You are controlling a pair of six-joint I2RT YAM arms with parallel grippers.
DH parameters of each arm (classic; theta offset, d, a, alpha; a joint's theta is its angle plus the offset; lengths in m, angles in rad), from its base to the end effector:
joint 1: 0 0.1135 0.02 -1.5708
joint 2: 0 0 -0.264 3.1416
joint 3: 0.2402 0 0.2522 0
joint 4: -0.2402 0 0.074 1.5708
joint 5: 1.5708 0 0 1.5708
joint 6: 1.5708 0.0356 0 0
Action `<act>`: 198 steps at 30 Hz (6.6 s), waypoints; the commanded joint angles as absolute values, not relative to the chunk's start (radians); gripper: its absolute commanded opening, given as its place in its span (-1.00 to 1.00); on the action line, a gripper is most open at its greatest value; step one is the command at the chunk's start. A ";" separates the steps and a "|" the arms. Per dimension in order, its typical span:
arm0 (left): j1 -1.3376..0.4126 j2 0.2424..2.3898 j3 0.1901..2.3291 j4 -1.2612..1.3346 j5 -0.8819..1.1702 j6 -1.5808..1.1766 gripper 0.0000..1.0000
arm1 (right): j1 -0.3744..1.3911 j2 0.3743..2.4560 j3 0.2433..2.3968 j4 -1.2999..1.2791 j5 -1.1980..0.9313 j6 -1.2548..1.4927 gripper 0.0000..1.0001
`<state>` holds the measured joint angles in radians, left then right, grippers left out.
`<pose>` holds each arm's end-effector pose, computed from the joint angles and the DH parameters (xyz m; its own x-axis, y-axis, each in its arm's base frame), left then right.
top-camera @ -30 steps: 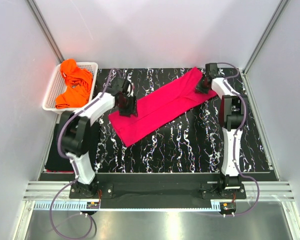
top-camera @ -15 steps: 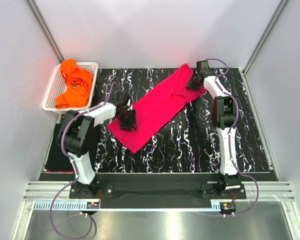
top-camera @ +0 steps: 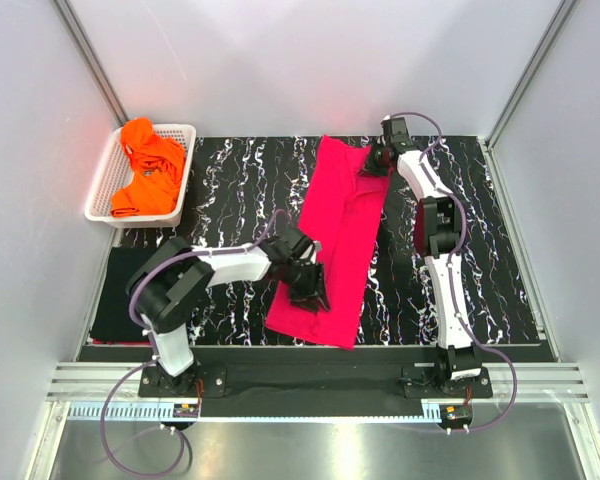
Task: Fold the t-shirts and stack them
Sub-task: Fold the tshirt
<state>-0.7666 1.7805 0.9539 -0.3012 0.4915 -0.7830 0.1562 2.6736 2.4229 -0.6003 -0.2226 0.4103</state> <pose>0.2262 -0.2412 0.1369 -0.9954 0.0953 -0.0030 0.0777 0.7927 -0.6046 0.5712 0.0979 0.1482 -0.7990 0.2680 -0.5383 0.0253 0.9094 0.4152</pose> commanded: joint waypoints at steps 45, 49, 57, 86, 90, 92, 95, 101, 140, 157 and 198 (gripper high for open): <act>-0.561 1.575 0.948 -0.678 0.496 -0.434 0.24 | 0.305 1.412 0.919 -0.764 -0.546 0.547 0.53; -0.560 1.611 0.920 -0.651 0.479 -0.426 0.23 | 0.370 1.286 0.694 -0.645 -0.531 0.661 0.54; -0.560 1.674 0.871 -0.557 0.500 -0.454 0.20 | 0.396 1.261 0.542 -0.551 -0.453 0.741 0.47; -0.657 1.609 0.736 -0.492 0.517 -0.600 -0.93 | 0.396 1.163 0.434 -0.520 -0.497 0.847 -1.00; -0.710 1.568 0.747 -0.439 0.581 -0.682 -1.00 | 0.394 1.068 0.459 -0.581 -0.483 0.882 -1.00; -0.719 1.552 0.762 -0.417 0.618 -0.736 -1.00 | 0.393 1.043 0.505 -0.626 -0.450 0.881 -1.00; -0.709 1.517 0.825 -0.397 0.614 -0.775 -1.00 | 0.344 1.092 0.586 -0.644 -0.454 0.836 -1.00; -0.582 1.641 1.067 -0.402 0.620 -0.769 -1.00 | 0.166 1.368 0.823 -0.661 -0.499 0.669 -1.00; -0.334 2.338 1.924 -0.469 0.627 -0.793 -1.00 | 0.006 2.255 1.810 -0.785 -0.634 0.545 -1.00; -0.324 2.119 1.887 -0.578 0.434 -0.537 0.02 | -0.049 2.261 1.944 -0.814 -0.580 0.526 0.10; -0.449 1.899 1.468 -0.565 0.526 -0.399 0.15 | 0.017 2.056 1.672 -0.749 -0.597 0.433 0.43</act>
<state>-0.4526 1.9495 1.4784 -0.5827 0.5526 -0.4339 0.0193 2.2410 1.7660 -0.7177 -0.6197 0.5007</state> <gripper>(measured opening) 0.565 0.674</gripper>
